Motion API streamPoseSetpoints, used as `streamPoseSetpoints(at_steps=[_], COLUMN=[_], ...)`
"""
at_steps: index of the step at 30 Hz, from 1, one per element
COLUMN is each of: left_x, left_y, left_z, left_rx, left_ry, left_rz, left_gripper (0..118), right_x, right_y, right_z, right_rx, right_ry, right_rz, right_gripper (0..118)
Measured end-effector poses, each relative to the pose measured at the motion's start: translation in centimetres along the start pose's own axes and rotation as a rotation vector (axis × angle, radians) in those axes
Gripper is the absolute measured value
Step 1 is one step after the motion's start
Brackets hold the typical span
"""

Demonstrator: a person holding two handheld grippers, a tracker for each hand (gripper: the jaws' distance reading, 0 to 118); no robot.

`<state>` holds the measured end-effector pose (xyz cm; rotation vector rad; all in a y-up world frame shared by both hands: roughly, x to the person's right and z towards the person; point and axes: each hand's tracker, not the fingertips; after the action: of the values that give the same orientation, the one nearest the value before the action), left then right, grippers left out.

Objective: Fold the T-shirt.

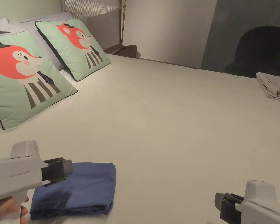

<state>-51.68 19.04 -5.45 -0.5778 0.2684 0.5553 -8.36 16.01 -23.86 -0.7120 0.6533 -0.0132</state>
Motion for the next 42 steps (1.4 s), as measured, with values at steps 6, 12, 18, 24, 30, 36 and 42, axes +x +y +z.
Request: streamPoseSetpoints(at_steps=[6, 12, 18, 24, 30, 36, 42], left_x=[10.9, 23.0, 31.6, 35.0, 35.3, 34.8, 34.2], left_y=[-4.9, -7.8, -7.5, -6.8, -6.9, -7.1, -7.1], left_z=[-2.1, -2.7, 0.0, 2.3, 3.0, 2.8, 2.7], left_rx=[-0.081, 0.084, 0.443, 0.697, 0.711, 0.703, 0.696], left_ry=[-0.088, -0.106, -0.066, -0.019, -0.022, -0.017, -0.009], left_rz=[-0.137, -0.291, -0.408, -0.445, -0.472, -0.466, -0.457], left_gripper=[0, 0, 0, 0, 0, 0, 0], right_x=[4.2, 8.4, 10.1, 9.7, 10.0, 9.5, 9.6], right_y=[-0.5, -0.1, 2.4, 4.7, 4.9, 4.6, 4.5], right_z=[4.2, 9.8, 15.9, 19.9, 20.2, 20.1, 19.5], right_rx=[0.087, 0.242, 0.508, 0.753, 0.799, 0.778, 0.767], right_ry=[-0.05, -0.177, -0.335, -0.452, -0.475, -0.473, -0.47], right_rz=[-0.042, -0.041, 0.026, 0.122, 0.125, 0.146, 0.149], right_gripper=[0, 0, 0, 0, 0, 0, 0])
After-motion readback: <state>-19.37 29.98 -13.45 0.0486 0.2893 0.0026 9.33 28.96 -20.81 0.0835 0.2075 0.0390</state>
